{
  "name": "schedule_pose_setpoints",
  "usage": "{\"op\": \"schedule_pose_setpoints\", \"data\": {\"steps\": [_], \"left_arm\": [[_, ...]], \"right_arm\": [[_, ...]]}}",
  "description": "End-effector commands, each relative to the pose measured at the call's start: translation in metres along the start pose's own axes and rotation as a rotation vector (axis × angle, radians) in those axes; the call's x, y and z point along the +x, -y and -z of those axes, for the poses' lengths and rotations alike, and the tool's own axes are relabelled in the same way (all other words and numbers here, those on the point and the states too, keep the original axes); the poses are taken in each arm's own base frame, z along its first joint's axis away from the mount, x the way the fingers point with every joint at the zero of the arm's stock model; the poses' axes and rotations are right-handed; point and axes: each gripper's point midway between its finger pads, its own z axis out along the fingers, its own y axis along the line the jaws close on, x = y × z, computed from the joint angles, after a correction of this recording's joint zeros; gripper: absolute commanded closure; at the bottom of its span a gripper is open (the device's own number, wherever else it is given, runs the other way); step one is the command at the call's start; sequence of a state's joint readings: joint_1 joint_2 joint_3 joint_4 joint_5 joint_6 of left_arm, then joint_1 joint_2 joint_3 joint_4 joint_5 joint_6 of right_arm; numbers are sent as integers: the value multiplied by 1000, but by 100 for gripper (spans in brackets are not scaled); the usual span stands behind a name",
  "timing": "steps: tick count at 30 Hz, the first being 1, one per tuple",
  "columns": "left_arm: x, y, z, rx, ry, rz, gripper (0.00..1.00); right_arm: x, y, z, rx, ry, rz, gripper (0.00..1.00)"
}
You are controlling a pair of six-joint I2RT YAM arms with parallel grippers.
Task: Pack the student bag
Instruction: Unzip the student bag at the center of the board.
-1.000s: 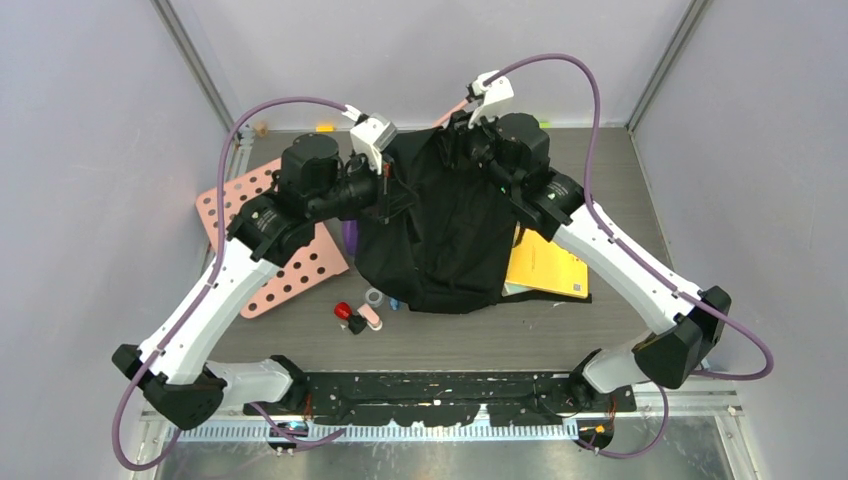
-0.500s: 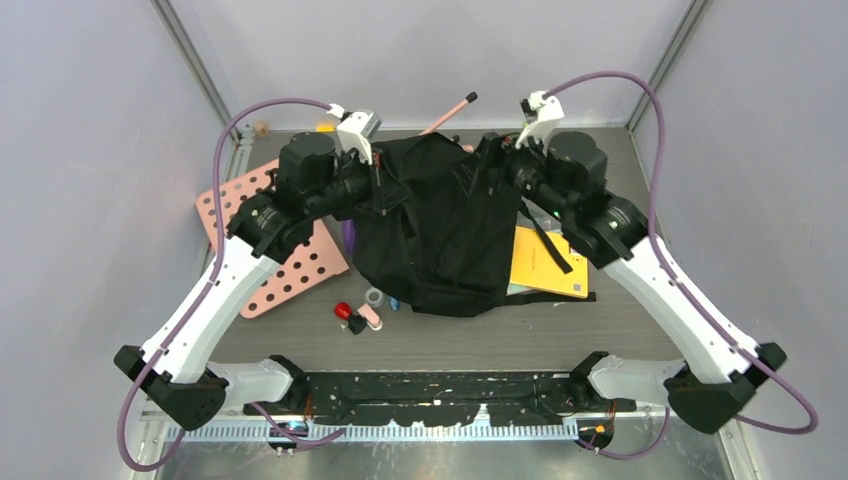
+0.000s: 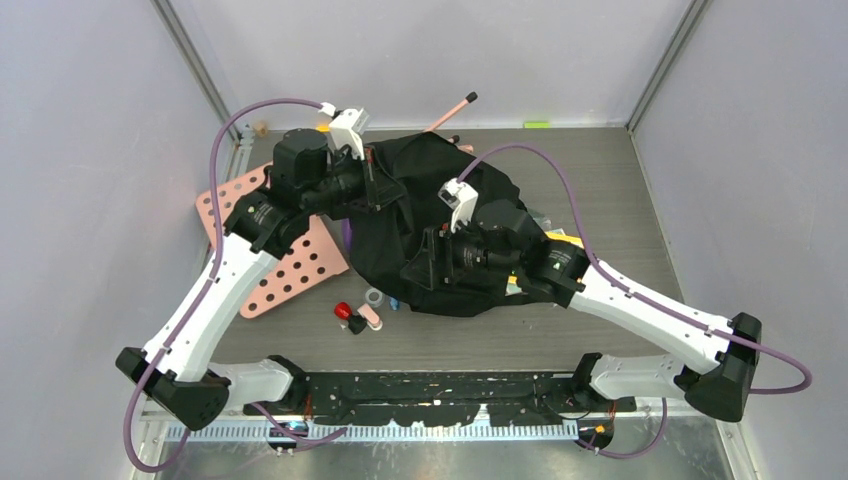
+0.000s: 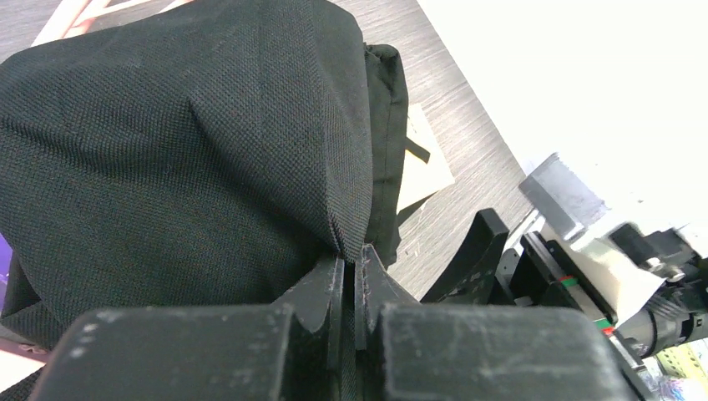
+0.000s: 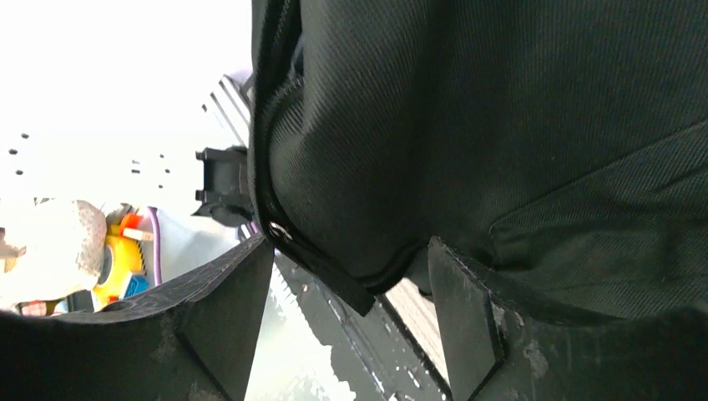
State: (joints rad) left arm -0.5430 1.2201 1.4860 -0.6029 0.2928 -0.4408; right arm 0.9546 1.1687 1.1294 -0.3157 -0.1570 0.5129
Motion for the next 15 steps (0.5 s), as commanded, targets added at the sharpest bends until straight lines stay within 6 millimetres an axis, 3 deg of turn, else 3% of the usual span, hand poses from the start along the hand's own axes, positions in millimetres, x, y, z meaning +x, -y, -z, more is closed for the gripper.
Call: {"op": "schedule_pose_setpoints", "data": {"steps": [1,7,12,15], "left_arm": [[-33,14,8,58,104,-53,100],[-34,11,7,54,99,-58,100],[-36,9,8,47,100,-62,100],[-36,8,8,43,97,-63,100]], "right_arm": [[-10,-24,10,-98,37,-5,27],[-1,-23,19,-100,1,11,31],[2,-26,20,-119,-13,5,43],[4,-25,20,-118,-17,6,44]]}}
